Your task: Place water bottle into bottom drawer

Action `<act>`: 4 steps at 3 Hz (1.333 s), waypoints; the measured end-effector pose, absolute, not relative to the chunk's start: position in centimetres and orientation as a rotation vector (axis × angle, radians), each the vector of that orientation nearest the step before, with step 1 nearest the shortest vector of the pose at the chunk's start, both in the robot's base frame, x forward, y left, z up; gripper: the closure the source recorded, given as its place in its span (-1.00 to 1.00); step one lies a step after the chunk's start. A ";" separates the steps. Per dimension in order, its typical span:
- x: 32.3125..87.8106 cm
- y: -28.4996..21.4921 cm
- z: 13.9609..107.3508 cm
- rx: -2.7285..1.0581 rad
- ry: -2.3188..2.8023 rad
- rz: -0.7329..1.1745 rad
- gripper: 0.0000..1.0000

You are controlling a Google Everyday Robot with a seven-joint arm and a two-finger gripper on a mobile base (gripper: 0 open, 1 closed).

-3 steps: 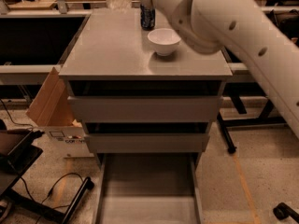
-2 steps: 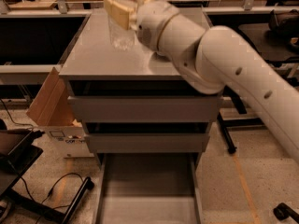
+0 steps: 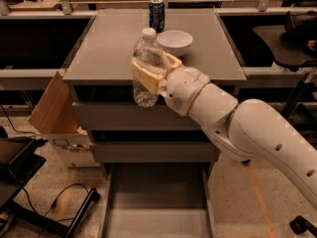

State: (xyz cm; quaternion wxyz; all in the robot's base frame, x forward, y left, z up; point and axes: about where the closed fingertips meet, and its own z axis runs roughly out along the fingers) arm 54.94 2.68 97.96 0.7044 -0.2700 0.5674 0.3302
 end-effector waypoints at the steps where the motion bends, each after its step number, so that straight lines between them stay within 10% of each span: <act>1: 54.9 2.7 98.0 -0.600 1.262 0.734 1.00; 4: 53.9 4.6 80.4 -0.729 1.432 0.711 1.00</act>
Offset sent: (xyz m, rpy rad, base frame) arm 0.0039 0.0183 -0.1066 -0.0376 0.1046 -0.0073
